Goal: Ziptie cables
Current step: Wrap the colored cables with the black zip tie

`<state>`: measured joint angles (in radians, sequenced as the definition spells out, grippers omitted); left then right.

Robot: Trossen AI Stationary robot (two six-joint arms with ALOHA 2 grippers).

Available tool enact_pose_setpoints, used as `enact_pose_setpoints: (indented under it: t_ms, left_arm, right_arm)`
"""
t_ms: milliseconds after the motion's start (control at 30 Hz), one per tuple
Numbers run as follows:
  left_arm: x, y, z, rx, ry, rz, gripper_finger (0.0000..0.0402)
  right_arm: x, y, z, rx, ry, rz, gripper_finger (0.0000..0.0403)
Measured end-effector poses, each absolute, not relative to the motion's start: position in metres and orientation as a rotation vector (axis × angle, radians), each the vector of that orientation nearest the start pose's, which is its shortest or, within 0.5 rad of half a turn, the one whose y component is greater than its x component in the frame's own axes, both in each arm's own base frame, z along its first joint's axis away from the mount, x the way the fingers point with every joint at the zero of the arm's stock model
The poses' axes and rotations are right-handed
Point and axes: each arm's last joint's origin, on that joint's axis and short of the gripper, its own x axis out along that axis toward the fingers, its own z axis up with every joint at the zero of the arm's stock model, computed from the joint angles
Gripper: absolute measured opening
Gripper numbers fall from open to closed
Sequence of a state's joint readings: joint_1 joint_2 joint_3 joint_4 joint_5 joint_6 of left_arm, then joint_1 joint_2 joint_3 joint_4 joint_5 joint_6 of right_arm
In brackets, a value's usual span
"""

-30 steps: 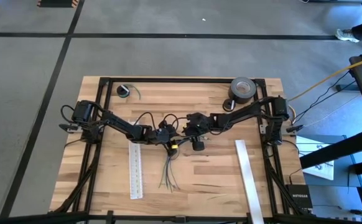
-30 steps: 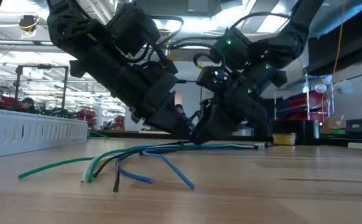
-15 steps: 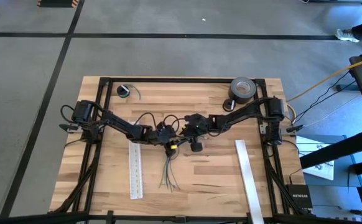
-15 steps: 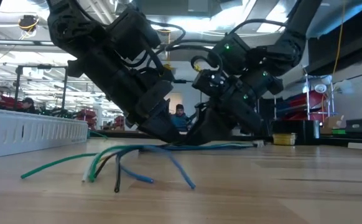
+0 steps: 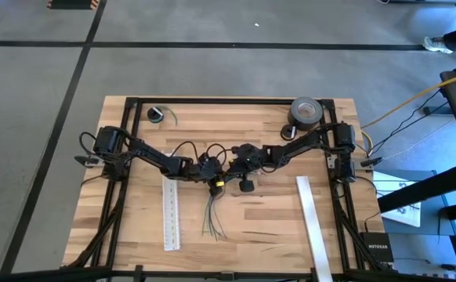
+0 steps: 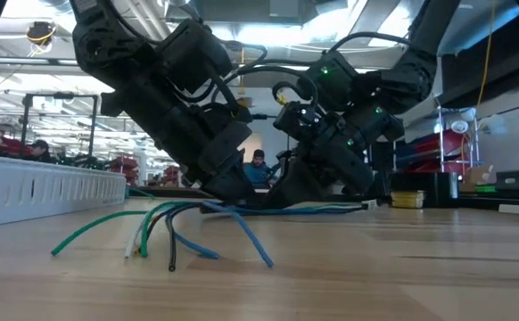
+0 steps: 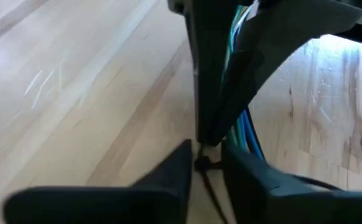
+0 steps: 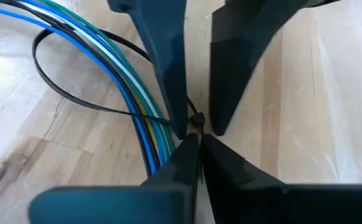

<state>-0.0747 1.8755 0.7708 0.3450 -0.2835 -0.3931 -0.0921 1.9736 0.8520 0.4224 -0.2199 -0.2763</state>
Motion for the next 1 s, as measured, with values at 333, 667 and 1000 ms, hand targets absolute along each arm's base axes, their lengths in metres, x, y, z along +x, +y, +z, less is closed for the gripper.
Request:
enact_pose_setpoints:
  t_ms: [333, 667, 1000]
  left_arm:
    - [0.325, -0.019, 0.099, -0.218, 0.854, 0.326, 0.0002]
    - [0.322, -0.043, 0.105, -0.222, 0.97, 0.267, 0.0001]
    - [0.319, -0.046, 0.128, -0.141, 0.837, 0.368, 0.0002]
  right_arm:
    - [0.355, -0.028, 0.088, -0.216, 0.705, 0.19, 0.0]
    - [0.35, -0.029, 0.085, -0.264, 0.796, 0.16, 0.0]
    - [0.341, -0.031, 0.119, -0.149, 0.78, 0.049, 0.0001]
